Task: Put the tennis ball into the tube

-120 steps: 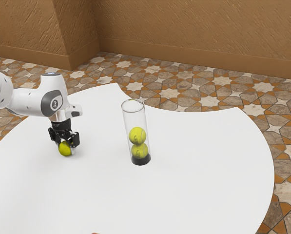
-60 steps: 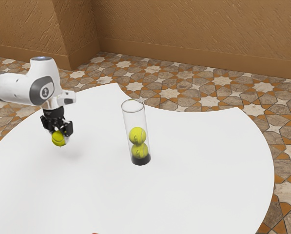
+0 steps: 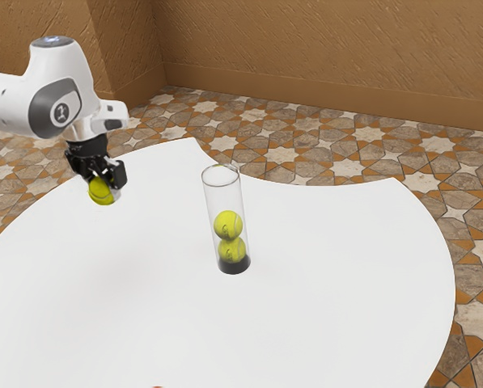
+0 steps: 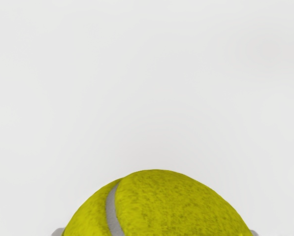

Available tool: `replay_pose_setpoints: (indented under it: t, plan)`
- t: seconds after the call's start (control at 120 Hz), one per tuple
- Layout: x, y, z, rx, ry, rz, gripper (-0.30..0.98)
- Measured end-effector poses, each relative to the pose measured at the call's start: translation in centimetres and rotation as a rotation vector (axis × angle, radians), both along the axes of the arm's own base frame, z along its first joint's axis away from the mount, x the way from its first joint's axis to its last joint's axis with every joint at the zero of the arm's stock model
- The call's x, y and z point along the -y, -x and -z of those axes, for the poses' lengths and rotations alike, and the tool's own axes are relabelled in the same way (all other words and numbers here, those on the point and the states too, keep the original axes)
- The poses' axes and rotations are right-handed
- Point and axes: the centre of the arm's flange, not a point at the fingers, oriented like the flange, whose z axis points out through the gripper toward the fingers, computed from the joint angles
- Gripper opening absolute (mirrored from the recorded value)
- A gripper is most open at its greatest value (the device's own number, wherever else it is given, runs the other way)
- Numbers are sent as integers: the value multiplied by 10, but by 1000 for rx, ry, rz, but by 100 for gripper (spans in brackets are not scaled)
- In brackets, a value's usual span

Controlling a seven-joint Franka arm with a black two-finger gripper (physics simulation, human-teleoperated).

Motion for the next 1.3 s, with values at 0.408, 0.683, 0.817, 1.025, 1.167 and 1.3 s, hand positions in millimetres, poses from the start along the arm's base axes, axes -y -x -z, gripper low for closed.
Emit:
replay_pose_setpoints:
  t: [0.408, 0.683, 0.817, 1.025, 1.167, 1.3]
  plan:
    - [102, -23, -81, 79, 57, 146, 31]
    - [139, -54, -84, 77, 111, 229, 31]
    - [158, -75, -77, 72, 127, 276, 31]
    - [171, -91, -64, 56, 137, 308, 31]
    - [165, -104, -57, 55, 142, 304, 31]
    - [172, -113, -55, 57, 142, 322, 31]
